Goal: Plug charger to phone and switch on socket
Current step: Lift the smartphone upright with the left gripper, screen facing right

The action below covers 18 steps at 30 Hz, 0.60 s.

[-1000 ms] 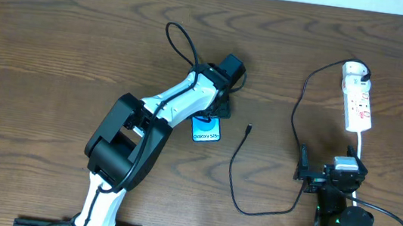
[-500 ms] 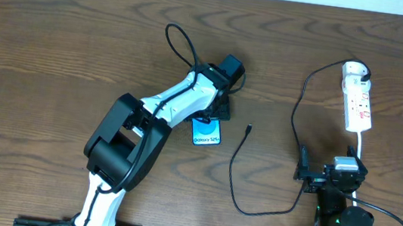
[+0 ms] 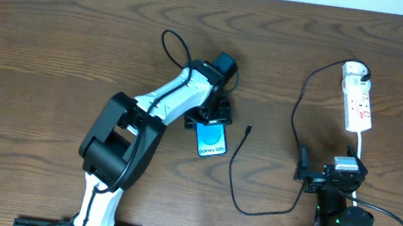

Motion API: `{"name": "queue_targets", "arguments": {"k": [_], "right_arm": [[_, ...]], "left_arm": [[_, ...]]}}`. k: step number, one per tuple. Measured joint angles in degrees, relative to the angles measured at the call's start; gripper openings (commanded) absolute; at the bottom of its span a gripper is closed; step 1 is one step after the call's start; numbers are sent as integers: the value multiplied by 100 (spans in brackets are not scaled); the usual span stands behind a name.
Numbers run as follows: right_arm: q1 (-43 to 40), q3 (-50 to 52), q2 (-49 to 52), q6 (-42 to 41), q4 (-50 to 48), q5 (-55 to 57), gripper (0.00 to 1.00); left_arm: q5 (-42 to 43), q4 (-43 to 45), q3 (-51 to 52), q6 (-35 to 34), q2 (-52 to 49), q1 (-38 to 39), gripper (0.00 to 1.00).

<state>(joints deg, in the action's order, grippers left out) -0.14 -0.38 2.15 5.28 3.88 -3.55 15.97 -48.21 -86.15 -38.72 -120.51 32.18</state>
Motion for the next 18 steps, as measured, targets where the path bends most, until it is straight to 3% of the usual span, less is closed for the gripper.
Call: {"name": "queue_targets", "arguments": {"k": [13,18], "right_arm": [[0,-2,0,0,0,-2,99],[0,0,0,0,0,0,99]], "left_arm": [[398,-87,11,192,348,-326,71],[933,-79,11,256,348,-332,71]]}}
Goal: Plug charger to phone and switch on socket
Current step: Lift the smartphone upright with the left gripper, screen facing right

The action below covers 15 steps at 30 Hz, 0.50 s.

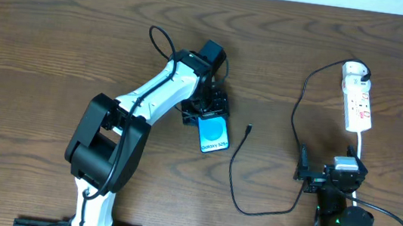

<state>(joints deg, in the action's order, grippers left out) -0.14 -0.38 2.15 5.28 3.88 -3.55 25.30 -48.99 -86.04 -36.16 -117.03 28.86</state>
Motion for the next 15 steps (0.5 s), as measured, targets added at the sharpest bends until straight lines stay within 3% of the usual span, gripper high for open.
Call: {"name": "queue_targets", "arguments": {"k": [6,15], "right_arm": [[0,0,0,0,-2,0,99],[0,0,0,0,0,-2,99]], "left_arm": [[1056,162,0,7,0,-138,70],[3373,844,2,17,0,-721,71]]}}
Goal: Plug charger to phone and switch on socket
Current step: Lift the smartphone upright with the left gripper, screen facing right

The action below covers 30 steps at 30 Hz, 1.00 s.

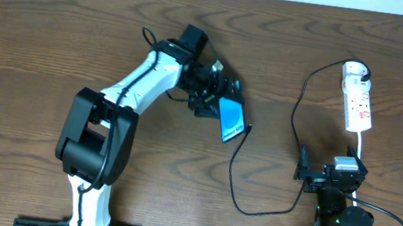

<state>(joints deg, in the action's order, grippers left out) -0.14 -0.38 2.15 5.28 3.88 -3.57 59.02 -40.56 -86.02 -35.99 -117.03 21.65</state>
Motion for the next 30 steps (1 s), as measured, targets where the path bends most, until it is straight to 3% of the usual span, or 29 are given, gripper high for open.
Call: {"name": "queue_targets", "arguments": {"k": [10,23,30], "right_arm": [[0,0,0,0,0,0,99],[0,-2,0,-7,-2,-4,99],[0,0,0,-1224,-44,-389,99]], "left_arm": [[1770,55,0,-17,0,-424,70],[2380,304,2,-612,0,-922,70],[2649,787,7,-1106,0,-955,70]]}}
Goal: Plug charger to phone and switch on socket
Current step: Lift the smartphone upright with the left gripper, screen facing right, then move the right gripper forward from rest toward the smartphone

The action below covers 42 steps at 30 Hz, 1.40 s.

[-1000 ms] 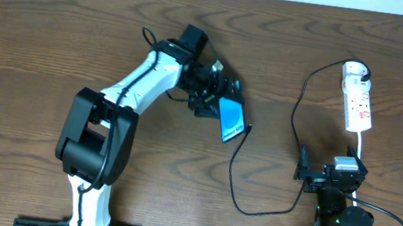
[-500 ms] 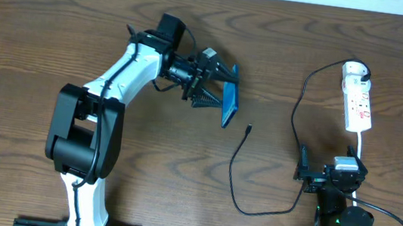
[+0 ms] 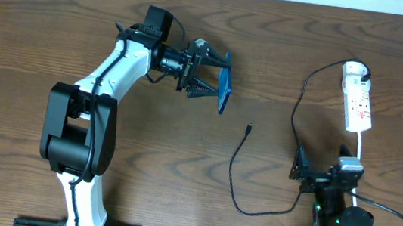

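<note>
My left gripper (image 3: 216, 80) is shut on the blue phone (image 3: 223, 90), holding it off the table, tilted on edge, above the middle of the table. The black charger cable (image 3: 234, 170) lies on the wood to the right and below it; its free plug end (image 3: 248, 129) points up, apart from the phone. The cable runs on to the white power strip (image 3: 357, 98) at the far right. My right gripper (image 3: 298, 170) rests low at the right near the table's front edge, with its fingers apart and nothing in them.
The wooden table (image 3: 59, 28) stretches to the left and back. The power strip's own white lead (image 3: 361, 158) runs down past the right arm. A black rail lines the front edge.
The left arm has swung back and to the left with the phone, which is now turned more on edge and away from the cable's plug end. The right gripper shifted slightly.
The left gripper was on the phone lying flat on the table, left of the cable tip. Then the phone sat a little further back, then was lifted and tilted beside the plug end. Now it is held further back and turned on edge.
</note>
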Motion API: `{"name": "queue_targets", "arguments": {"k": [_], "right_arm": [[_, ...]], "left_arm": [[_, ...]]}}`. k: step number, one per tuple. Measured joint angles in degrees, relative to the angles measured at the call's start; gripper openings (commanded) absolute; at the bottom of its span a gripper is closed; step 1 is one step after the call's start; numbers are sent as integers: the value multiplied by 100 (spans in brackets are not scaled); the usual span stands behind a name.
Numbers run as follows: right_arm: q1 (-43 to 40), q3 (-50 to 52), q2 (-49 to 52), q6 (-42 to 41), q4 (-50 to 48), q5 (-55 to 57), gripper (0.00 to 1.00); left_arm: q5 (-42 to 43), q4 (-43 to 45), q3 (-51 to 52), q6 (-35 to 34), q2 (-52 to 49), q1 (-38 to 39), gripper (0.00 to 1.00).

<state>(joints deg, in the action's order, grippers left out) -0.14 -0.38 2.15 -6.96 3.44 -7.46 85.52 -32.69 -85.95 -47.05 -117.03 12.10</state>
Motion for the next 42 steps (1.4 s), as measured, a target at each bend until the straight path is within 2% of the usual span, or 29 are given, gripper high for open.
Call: {"name": "queue_targets", "arguments": {"k": [4,9,15,19,25,29,35,42], "right_arm": [[0,-2,0,-1283,-4,-103,99],[0,0,0,-2459,-33,-466,99],[0,-2,0,-2986,-111,-1318,99],[0,-249,9,-2940,243,-1742,99],[0,-1775,376,-2356,2157,-1355,99],[0,-2723,1237,-1969,3163,-973,99],[0,-3797,3154,-1648,3447,-780,99],[0,-3945,4205,-1596,3425,-1392,99]], "left_arm": [[81,39,0,-337,0,0,70],[122,44,0,-645,0,0,70],[122,42,0,-789,0,0,70],[122,44,0,-859,0,0,70],[136,50,0,-870,0,0,70],[142,59,0,-870,0,0,70],[142,59,0,-870,0,0,70],[142,59,0,-890,0,0,70]]}}
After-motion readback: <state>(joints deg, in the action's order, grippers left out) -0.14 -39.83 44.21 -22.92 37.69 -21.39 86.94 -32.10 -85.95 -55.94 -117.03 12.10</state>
